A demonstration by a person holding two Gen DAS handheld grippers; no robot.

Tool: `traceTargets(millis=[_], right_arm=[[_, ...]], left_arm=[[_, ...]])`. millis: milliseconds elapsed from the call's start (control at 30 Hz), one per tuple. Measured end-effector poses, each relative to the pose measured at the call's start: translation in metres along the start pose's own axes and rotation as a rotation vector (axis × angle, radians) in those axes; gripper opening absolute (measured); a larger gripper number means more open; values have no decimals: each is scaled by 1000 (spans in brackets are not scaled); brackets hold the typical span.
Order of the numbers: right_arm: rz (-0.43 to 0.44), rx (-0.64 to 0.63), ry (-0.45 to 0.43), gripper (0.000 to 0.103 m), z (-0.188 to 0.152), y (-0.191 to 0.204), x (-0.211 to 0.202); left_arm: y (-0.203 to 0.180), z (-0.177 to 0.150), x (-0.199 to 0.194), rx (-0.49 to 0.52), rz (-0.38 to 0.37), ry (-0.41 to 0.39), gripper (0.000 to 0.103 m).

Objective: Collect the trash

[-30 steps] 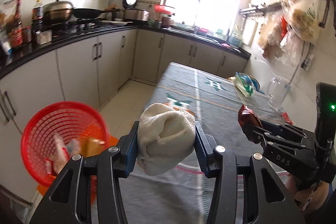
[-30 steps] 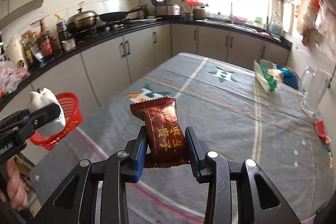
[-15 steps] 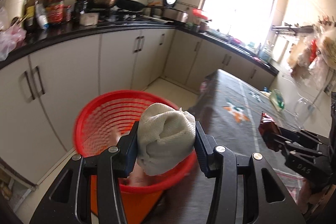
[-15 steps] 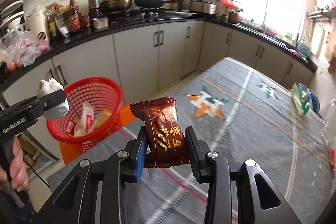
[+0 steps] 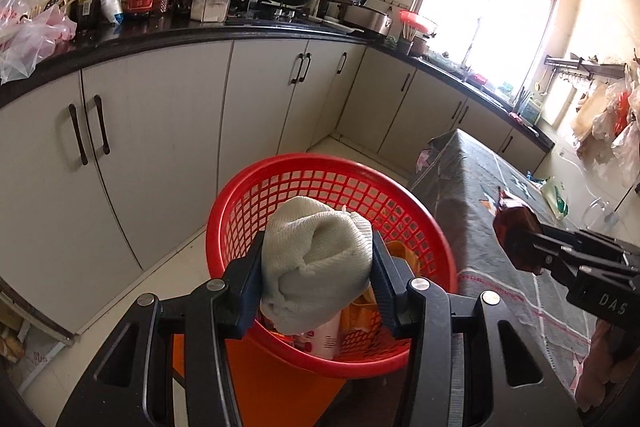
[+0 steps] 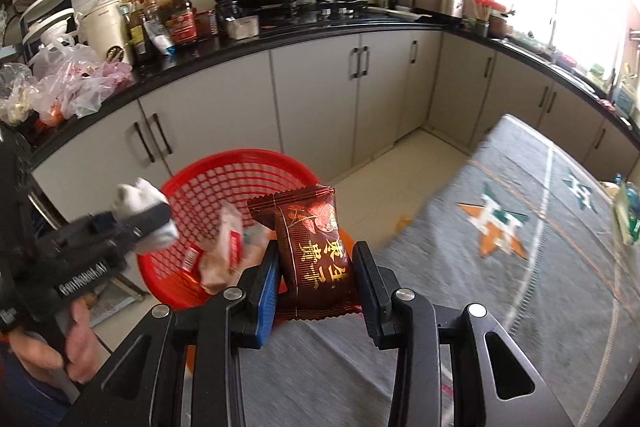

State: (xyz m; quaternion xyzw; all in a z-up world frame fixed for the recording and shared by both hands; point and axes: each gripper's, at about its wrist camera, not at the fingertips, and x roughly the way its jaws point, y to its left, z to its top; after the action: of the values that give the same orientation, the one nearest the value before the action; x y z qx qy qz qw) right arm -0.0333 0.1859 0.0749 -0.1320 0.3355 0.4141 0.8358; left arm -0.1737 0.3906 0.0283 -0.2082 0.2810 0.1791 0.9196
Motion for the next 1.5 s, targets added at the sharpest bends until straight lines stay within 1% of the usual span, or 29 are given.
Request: traceTargets(millis=[133,300,367,500,567,600,633,700,867,900,967,1000,1033,1067,1167,1200,1267,1333,1400,1433,1500], right_arm=[[43,12,21,39,7,11,16],[64,25,52,40,11,17,37],[70,27,61,41,11,17,42],[77,28,71,41,10,16,49],[82,33,74,41,10,14,51],[87,34,75,43,10,14,51],[90,34,75,46,10,14,51],[90,32,66,48,10,14,49],[93,42,45,49,11,12,39],[91,41,42,50,11,11,37],[73,35,26,56,10,11,30],[58,32,16,62,10,11,27],[40,28,5,66,10,11,23],[27,26,-2,67,10,9,20],[-39,21,-24,74,7,5,8],[-63,20,-29,78,6,3,5],[-117,23,-45,82,1,-5,-7],[-174,34,-52,83,-6,-14,-18],[-215,39,-61,85,-13,-21,-30],[-229,39,-67,88,-17,-24,-36],[-266,44,-83,90,-27,-29,-51]], left_arm=[[1,0,5,5,0,6,47],[1,0,10,9,5,10,47],[1,0,11,11,7,8,48],[1,-3,12,18,5,8,54],[0,-3,12,16,0,11,59],[0,-3,11,14,-2,10,64],[1,-3,11,11,-2,9,68],[2,-2,10,2,-3,5,69],[4,-1,5,-19,-10,4,71],[4,-1,3,-18,-7,-1,72],[1,-1,-2,-11,2,-18,73],[-1,0,-5,-4,4,-33,75],[-3,0,-8,3,6,-42,79],[-5,0,-10,11,7,-50,80],[-15,-1,-22,31,6,-90,81],[-18,-1,-26,39,13,-103,82],[-28,-2,-36,59,36,-134,86],[-38,-4,-47,73,70,-173,94],[-51,-10,-59,100,157,-214,97],[-58,-13,-64,120,215,-232,101],[-71,-20,-71,160,311,-251,102]])
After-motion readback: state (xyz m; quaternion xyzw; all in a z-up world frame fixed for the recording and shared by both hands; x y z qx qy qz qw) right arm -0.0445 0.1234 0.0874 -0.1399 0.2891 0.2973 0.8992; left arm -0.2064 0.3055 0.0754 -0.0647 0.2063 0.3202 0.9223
